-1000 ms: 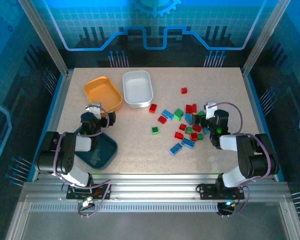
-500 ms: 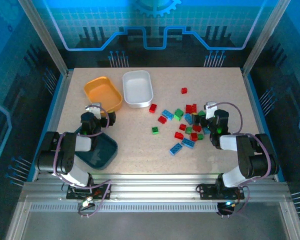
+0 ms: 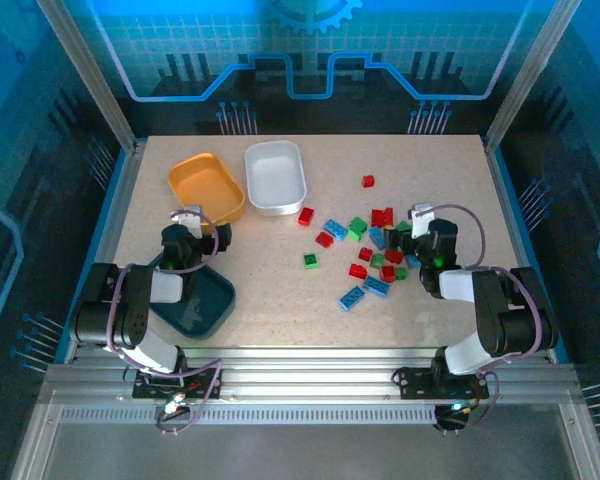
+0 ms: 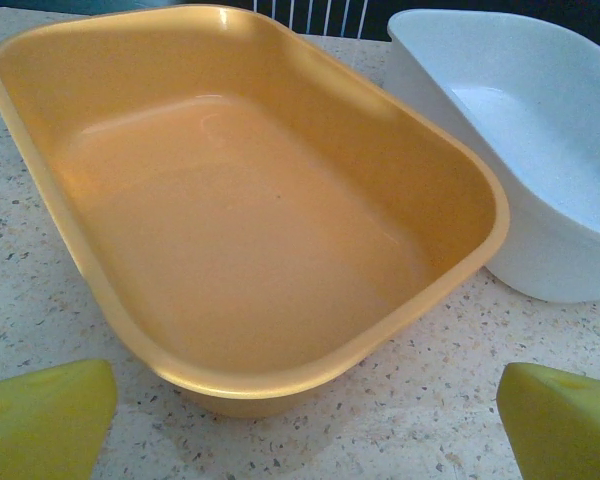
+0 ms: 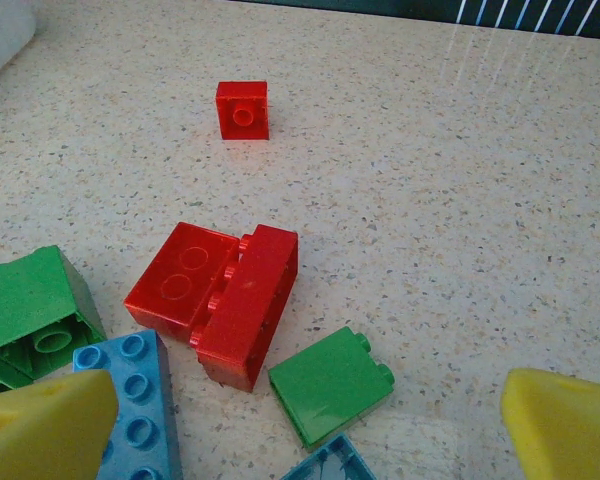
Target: Sort the legos into containers by color
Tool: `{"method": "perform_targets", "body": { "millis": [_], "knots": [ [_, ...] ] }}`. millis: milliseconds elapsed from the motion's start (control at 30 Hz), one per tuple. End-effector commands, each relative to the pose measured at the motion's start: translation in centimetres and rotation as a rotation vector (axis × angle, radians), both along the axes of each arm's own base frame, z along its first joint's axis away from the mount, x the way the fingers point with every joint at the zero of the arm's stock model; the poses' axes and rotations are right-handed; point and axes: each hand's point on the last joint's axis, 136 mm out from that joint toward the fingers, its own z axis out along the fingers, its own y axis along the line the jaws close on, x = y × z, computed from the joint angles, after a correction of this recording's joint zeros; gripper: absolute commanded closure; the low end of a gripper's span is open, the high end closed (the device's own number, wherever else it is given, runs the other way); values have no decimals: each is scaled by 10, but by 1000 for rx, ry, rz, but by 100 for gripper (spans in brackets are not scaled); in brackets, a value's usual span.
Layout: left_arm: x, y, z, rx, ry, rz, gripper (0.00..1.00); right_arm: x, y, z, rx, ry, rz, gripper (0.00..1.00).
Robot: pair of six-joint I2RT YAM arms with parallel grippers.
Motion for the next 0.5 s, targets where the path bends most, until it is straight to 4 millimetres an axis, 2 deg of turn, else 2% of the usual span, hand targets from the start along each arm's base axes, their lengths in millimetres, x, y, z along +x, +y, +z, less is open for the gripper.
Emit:
{"method": "perform_targets", "body": {
  "millis": [0, 100, 167, 333, 400, 467],
  "knots": [
    [3, -3, 13, 17, -38, -19, 1, 7, 0, 14, -11, -40, -6, 0],
    [-4, -2, 34, 23, -58, -3, 1, 8, 10, 31, -54, 14, 26, 0],
    [-9, -2, 57, 20, -61, -3, 1, 9, 14, 53, -73, 8, 29, 0],
    [-24, -2, 135, -26, -166, 19, 1, 2, 35, 126, -157, -73, 6, 0],
    [-31, -2, 161, -52, -201, 26, 1, -5, 50, 154, -241, -129, 17, 0],
    [-36, -3, 183, -95, -219, 31, 1, -12, 48, 176, -197, -147, -38, 0]
  ]
}}
